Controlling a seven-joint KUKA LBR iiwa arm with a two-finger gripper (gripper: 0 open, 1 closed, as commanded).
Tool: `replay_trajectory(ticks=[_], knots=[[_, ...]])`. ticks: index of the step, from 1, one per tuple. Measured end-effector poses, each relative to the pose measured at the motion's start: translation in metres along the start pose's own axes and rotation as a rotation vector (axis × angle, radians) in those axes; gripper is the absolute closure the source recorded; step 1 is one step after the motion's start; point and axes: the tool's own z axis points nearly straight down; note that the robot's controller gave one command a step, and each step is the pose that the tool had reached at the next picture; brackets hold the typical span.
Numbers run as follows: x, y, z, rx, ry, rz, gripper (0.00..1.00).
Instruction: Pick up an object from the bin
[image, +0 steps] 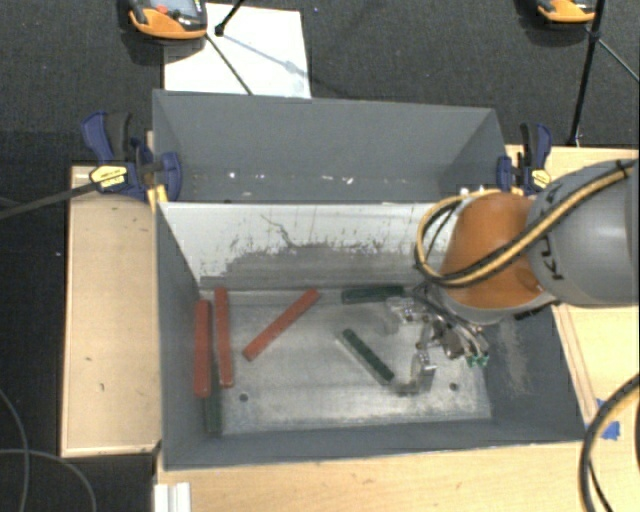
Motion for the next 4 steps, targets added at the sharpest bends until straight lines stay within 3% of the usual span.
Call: replay_trajectory(ticks=[1,2,3,4], knots=[[0.03,0.025,-0.009,0.0,0.001,0.002,0.0],[0.033,0.034,-0.006,-0.001,0.004,-0.009,0.0],[-0.002,0.041,-0.001,0.0,-0.001,0.112,1.0],[-0.002,0.041,-0.001,0.0,-0.001,0.111,1.0]])
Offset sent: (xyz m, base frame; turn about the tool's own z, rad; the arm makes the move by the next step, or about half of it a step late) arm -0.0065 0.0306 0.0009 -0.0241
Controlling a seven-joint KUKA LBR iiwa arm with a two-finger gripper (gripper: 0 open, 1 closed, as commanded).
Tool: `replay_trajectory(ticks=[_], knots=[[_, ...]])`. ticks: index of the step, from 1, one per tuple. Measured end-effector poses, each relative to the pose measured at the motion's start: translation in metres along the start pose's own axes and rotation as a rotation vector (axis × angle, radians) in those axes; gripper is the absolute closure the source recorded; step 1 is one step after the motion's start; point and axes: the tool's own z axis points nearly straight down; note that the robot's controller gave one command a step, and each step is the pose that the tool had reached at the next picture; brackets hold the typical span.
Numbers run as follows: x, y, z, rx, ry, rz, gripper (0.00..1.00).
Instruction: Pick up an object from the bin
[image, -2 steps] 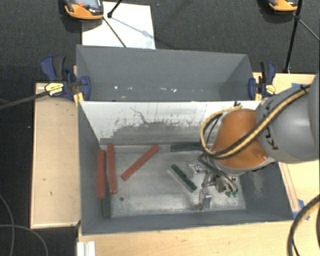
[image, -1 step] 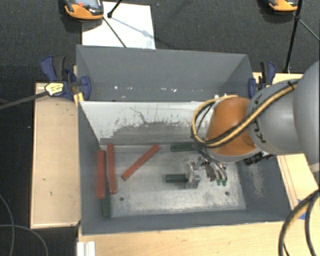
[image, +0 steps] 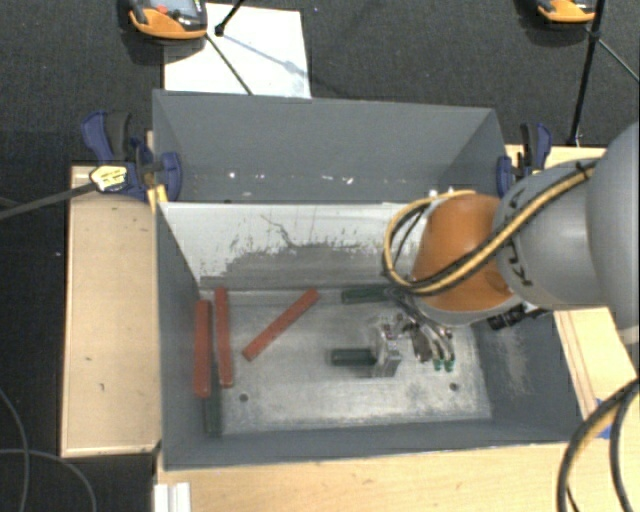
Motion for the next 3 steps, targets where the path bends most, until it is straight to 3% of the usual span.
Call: replay_trajectory(ticks=[1,2,3], knots=[[-0.004,0.016,-0.092,0.0,0.0,0.007,1.0],[-0.004,0.016,-0.092,0.0,0.0,0.007,1.0],[-0.006,0.023,-0.165,0.0,0.0,0.01,1.0]])
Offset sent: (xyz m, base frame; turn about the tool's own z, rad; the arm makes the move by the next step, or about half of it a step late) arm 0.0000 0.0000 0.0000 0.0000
